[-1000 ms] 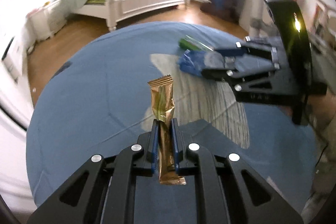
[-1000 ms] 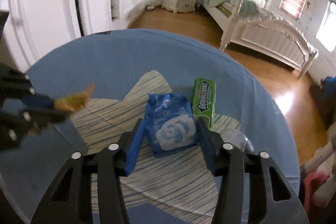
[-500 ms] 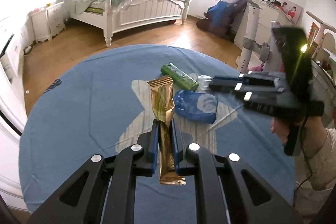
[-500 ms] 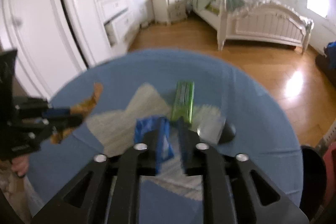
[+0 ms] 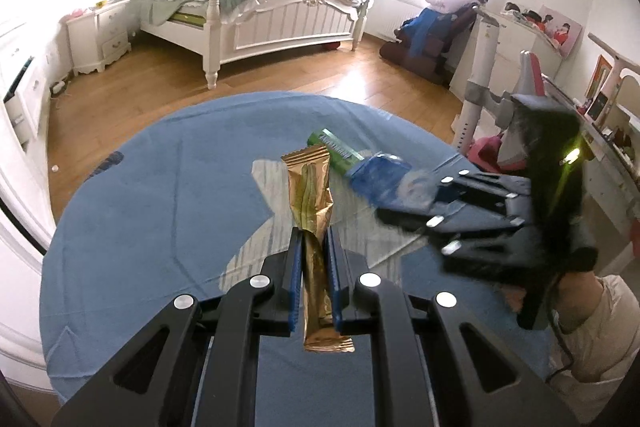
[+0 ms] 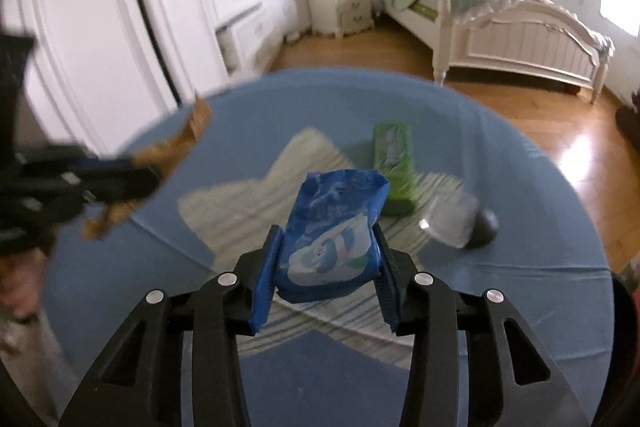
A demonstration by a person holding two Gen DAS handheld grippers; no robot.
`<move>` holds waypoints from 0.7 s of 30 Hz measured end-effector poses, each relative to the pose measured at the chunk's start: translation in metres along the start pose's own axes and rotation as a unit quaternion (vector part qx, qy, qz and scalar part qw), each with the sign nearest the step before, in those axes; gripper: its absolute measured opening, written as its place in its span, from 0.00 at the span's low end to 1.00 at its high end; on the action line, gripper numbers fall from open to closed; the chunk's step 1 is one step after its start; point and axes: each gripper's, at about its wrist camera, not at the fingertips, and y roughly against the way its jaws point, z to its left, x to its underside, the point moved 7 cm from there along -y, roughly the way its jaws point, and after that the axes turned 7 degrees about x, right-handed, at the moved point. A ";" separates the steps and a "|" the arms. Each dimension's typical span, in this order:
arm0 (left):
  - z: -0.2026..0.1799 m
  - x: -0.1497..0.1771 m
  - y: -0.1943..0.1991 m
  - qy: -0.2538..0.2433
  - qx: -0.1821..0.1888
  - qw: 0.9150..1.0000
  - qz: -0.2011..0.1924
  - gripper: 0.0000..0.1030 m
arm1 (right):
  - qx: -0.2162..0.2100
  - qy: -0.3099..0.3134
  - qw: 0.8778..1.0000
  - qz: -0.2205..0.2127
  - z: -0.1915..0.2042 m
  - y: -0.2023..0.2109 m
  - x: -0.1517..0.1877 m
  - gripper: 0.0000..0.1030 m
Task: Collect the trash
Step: 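Grasp the gold wrapper with the left tool while the right tool grasps the blue wrapper, then carry both wrappers over the black bin and open both tools to drop them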
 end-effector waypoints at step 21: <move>-0.247 -0.097 -0.114 -0.118 0.211 0.970 -0.006 0.12 | 0.227 -0.226 0.928 -0.191 -0.248 0.220 0.044 0.42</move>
